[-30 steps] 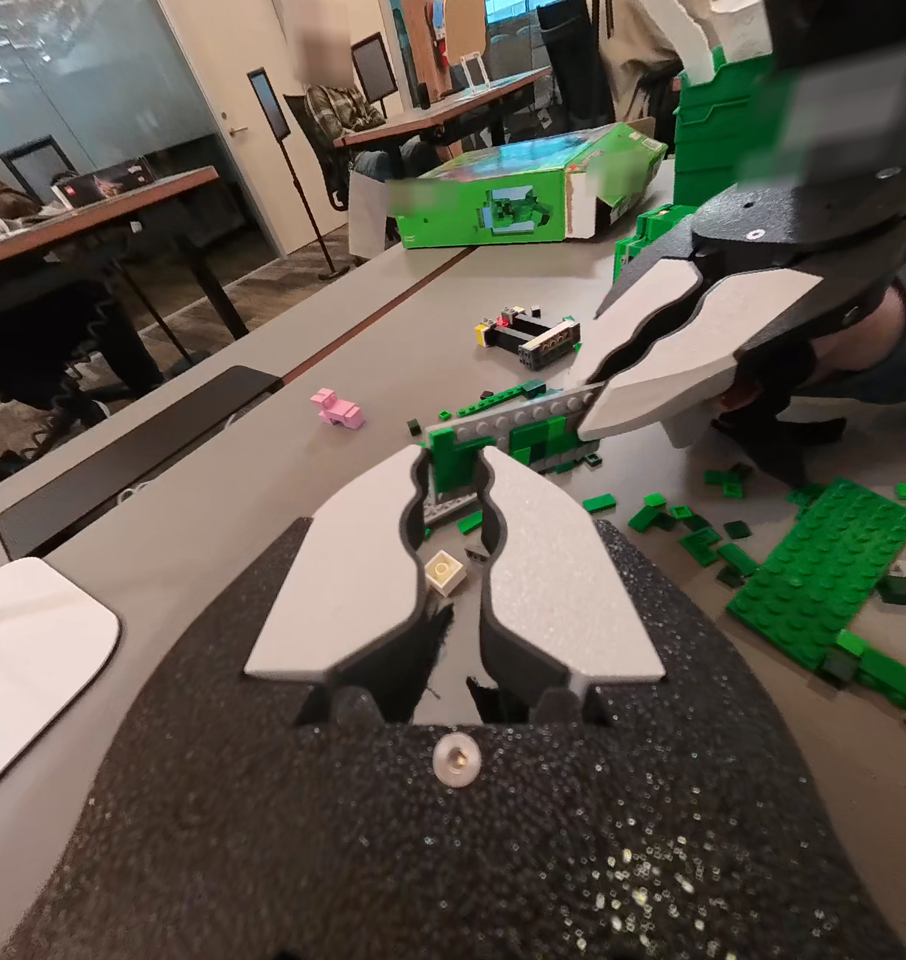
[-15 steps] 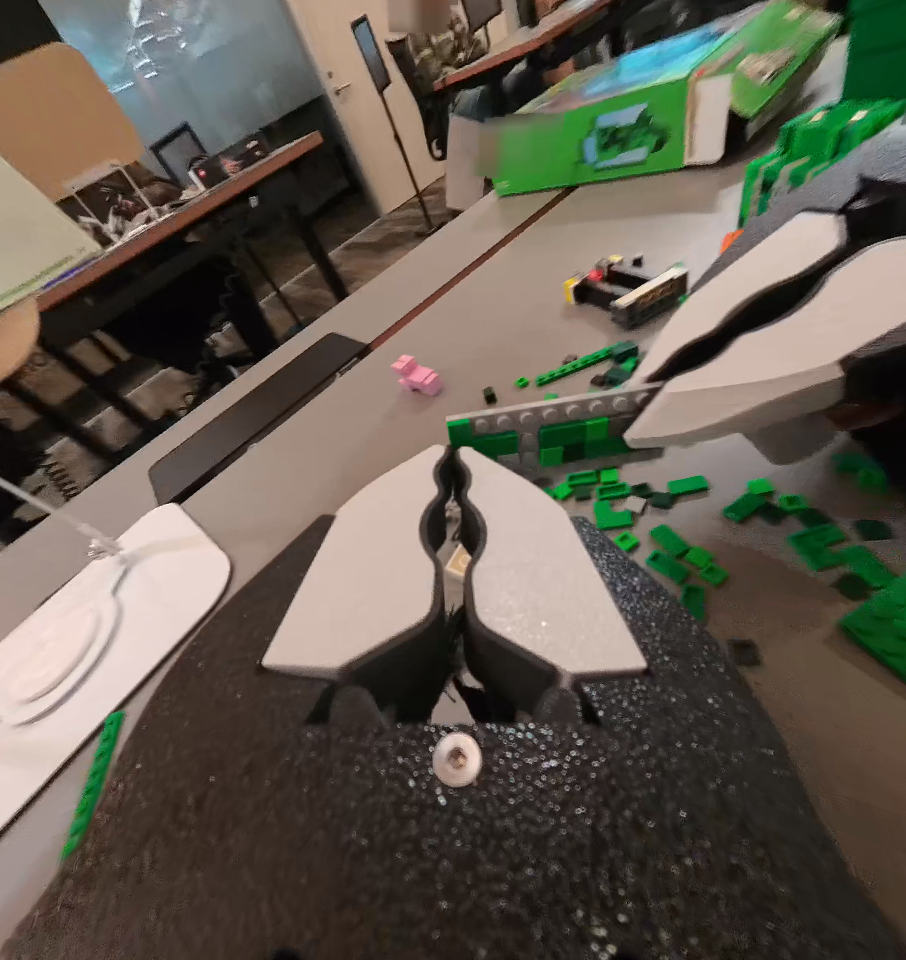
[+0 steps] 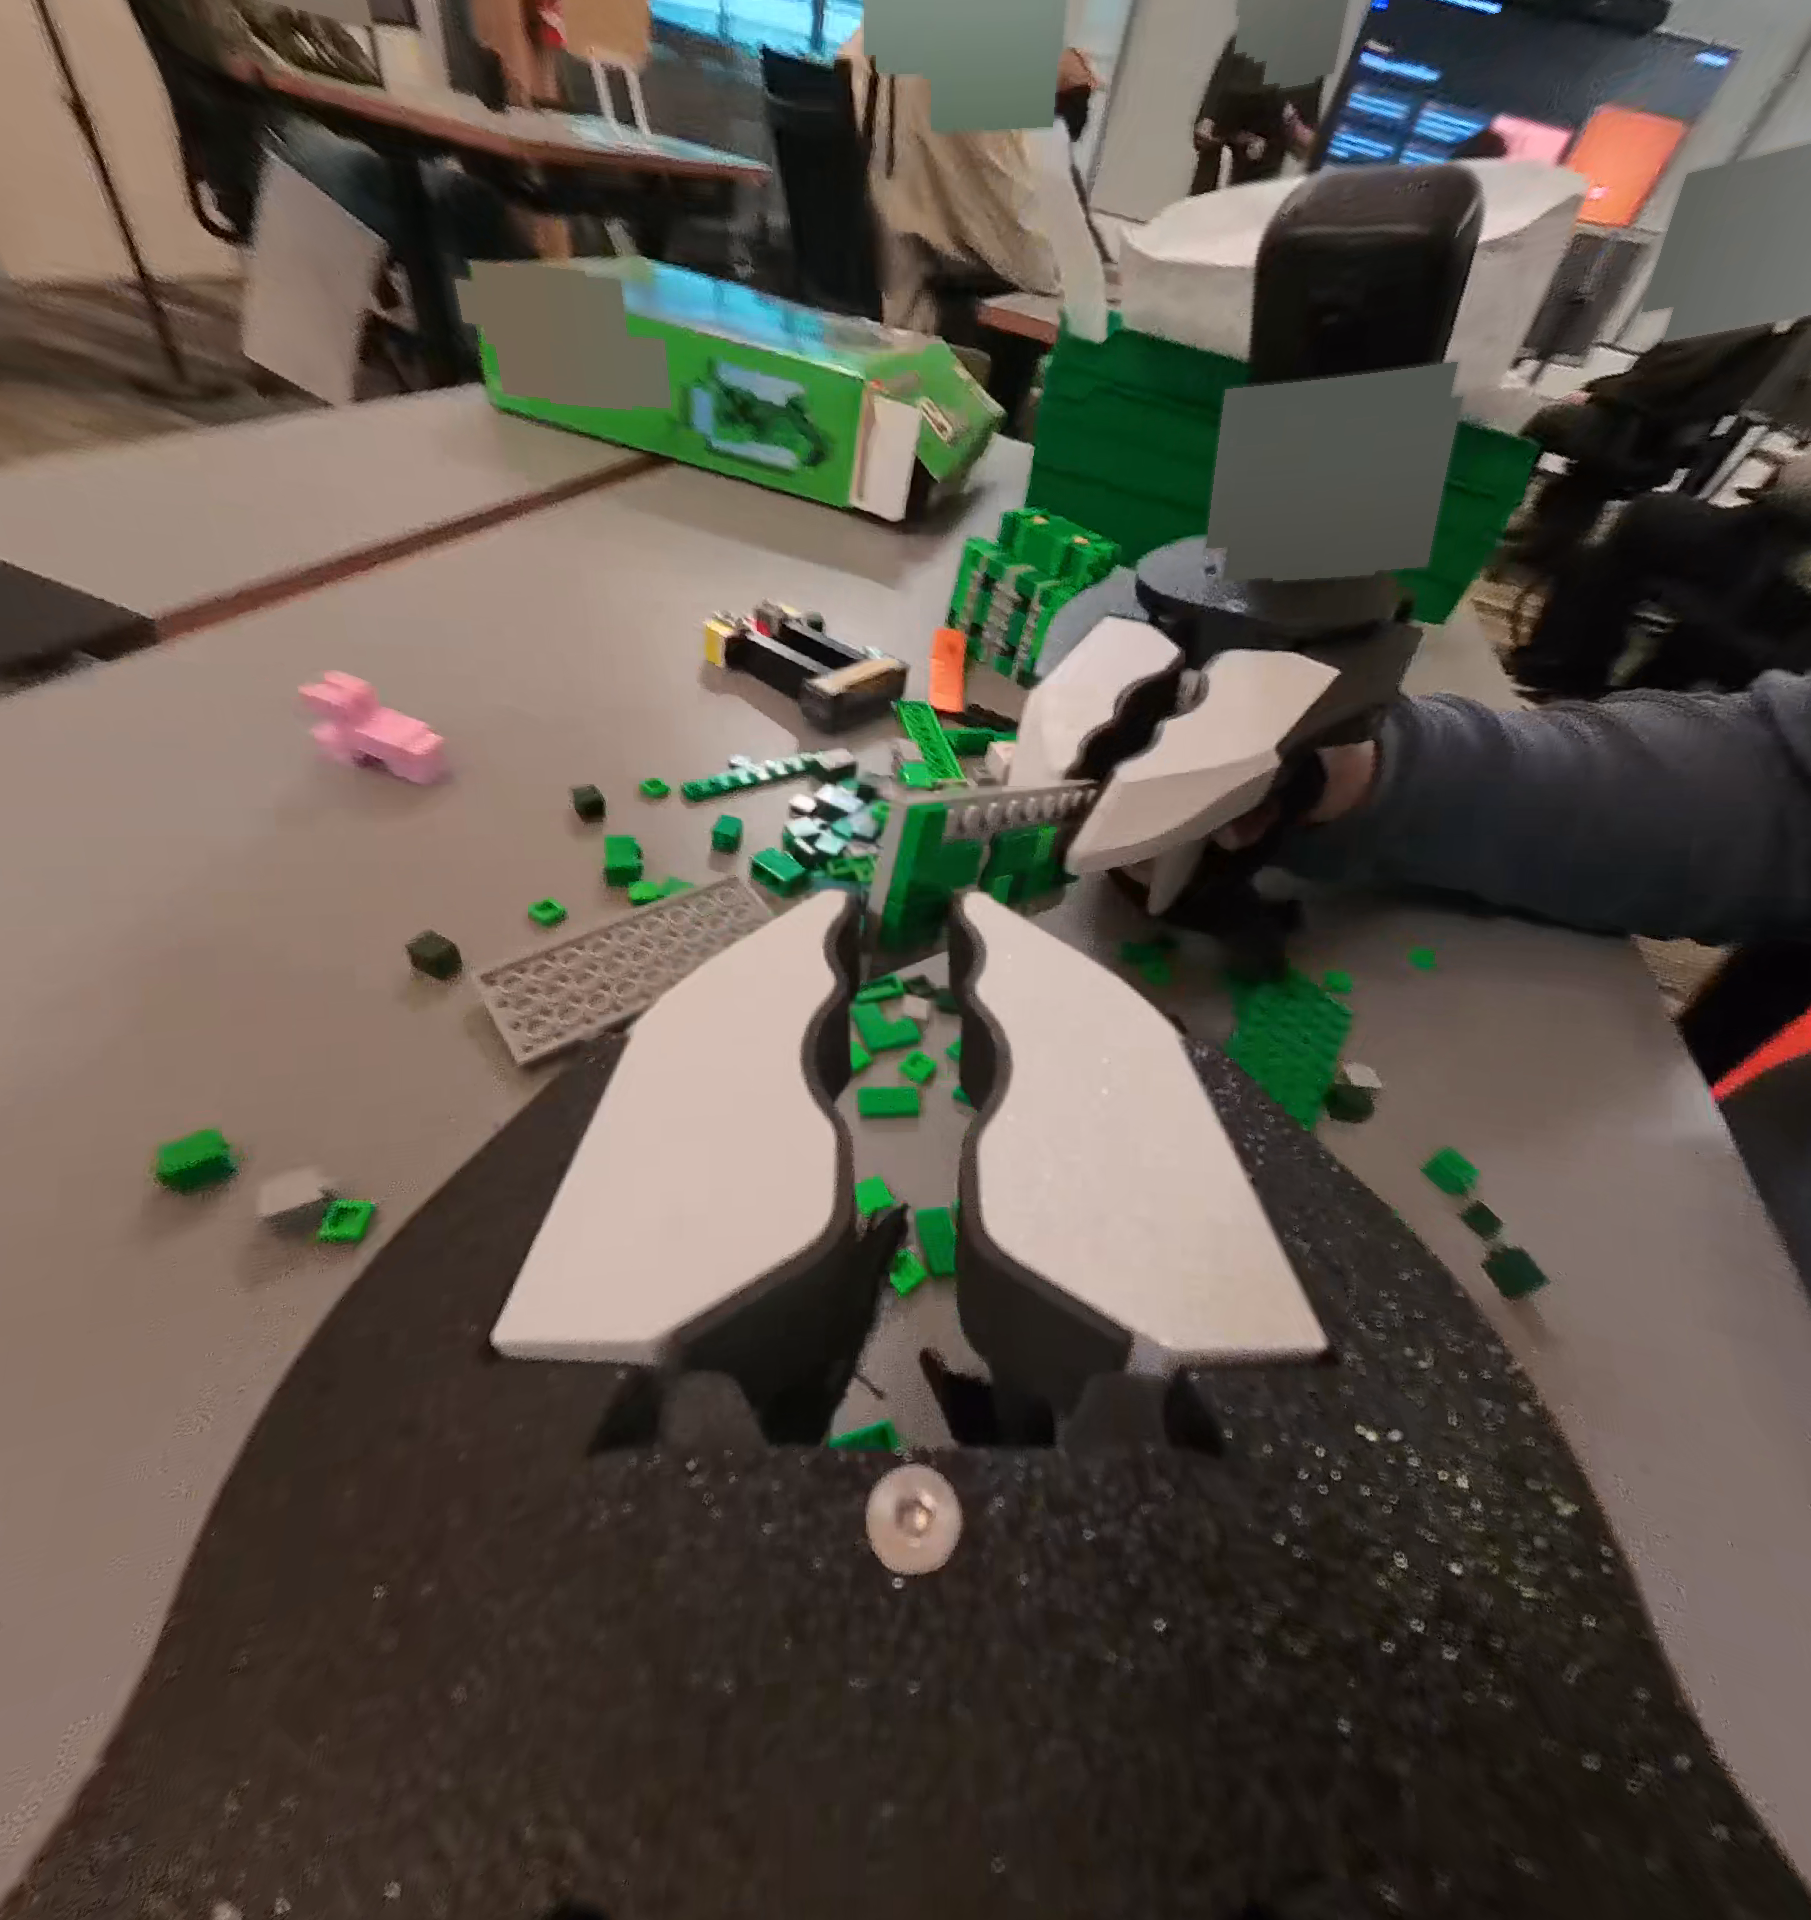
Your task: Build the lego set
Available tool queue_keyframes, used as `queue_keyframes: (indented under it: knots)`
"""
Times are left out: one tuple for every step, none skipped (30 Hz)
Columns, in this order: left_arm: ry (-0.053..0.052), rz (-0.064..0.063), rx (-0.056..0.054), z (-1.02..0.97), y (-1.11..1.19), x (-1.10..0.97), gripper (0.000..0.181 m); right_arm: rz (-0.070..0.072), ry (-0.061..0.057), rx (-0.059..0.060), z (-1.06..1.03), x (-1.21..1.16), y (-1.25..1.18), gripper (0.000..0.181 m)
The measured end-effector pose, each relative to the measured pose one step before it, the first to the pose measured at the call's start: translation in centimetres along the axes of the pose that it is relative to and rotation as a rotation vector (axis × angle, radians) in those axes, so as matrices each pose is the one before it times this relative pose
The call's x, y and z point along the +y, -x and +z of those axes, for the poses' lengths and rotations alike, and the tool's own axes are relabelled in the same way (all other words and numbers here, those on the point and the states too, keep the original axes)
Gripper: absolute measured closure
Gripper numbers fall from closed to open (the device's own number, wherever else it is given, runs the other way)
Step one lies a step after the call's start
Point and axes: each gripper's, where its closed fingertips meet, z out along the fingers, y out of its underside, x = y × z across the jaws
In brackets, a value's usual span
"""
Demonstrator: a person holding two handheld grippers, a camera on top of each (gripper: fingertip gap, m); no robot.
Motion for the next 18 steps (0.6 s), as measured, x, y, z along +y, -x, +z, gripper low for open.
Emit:
queue_keyframes:
  knots:
    - [0.0103, -0.0091, 0.0251, -0.007, -0.137, 0.286, 0.167, -0.0228, 0.0162, -0.0078, -0.053, 0.190, 0.085, 0.176]
    - [0.0056, -0.0016, 0.0226, -0.062, -0.169, 0.163, 0.169, -0.0213, 0.0105, -0.0050, -0.097, 0.096, 0.041, 0.176]
    - [0.0090, 0.0005, 0.0208, -0.034, -0.247, 0.106, 0.170, -0.0265, 0.0064, 0.0118, -0.138, 0.027, -0.164, 0.175]
    - [0.0132, 0.0068, 0.0216, 0.036, -0.405, 0.054, 0.172, -0.0375, 0.0163, 0.0343, -0.120, 0.131, -0.413, 0.167]
    - [0.0117, 0.0247, 0.0051, 0.113, -0.382, -0.051, 0.174, -0.0495, 0.0426, 0.0253, 0.023, 0.375, -0.228, 0.149]
    - [0.0255, 0.0479, -0.0087, 0.206, -0.352, 0.096, 0.175, -0.0510, 0.0620, 0.0084, 0.146, 0.567, 0.089, 0.135]
    - [0.0436, 0.0598, -0.0117, 0.243, -0.365, 0.303, 0.175, -0.0554, 0.0527, 0.0004, 0.229, 0.417, 0.317, 0.130]
    - [0.0527, 0.0655, -0.0179, 0.273, -0.291, 0.421, 0.175, -0.0588, 0.0391, 0.0045, 0.256, 0.268, 0.356, 0.129]
    - [0.0481, 0.0667, -0.0077, 0.260, -0.432, 0.371, 0.175, -0.0606, 0.0379, 0.0099, 0.274, 0.271, 0.309, 0.131]
    - [0.0309, 0.0580, 0.0052, 0.248, -0.561, 0.180, 0.175, -0.0596, 0.0433, 0.0061, 0.280, 0.358, 0.323, 0.134]
    - [0.0138, 0.0434, 0.0106, 0.215, -0.539, -0.003, 0.175, -0.0518, 0.0387, 0.0054, 0.217, 0.326, 0.266, 0.139]
    - [0.0030, 0.0272, 0.0168, 0.157, -0.484, -0.066, 0.175, -0.0408, 0.0248, -0.0027, 0.157, 0.200, 0.323, 0.148]
    - [-0.0064, 0.0148, 0.0127, 0.078, -0.305, -0.143, 0.175, -0.0230, 0.0098, -0.0058, 0.083, 0.054, 0.291, 0.164]
    - [-0.0134, 0.0099, -0.0032, -0.017, -0.034, -0.192, 0.175, 0.0026, -0.0009, 0.0042, 0.051, -0.056, 0.017, 0.171]
    - [-0.0138, 0.0105, -0.0322, -0.075, 0.399, -0.190, 0.174, 0.0338, -0.0048, 0.0132, 0.049, -0.112, -0.291, 0.175]
    - [-0.0188, 0.0146, -0.0491, -0.047, 0.589, -0.278, 0.173, 0.0564, -0.0102, 0.0226, 0.037, -0.217, -0.555, 0.175]
    - [-0.0262, 0.0080, -0.0753, 0.014, 0.888, -0.397, 0.171, 0.0567, -0.0146, 0.0255, 0.008, -0.276, -0.614, 0.175]
    - [-0.0220, 0.0118, -0.0865, 0.068, 0.922, -0.388, 0.168, 0.0510, -0.0158, 0.0283, -0.001, -0.294, -0.622, 0.175]
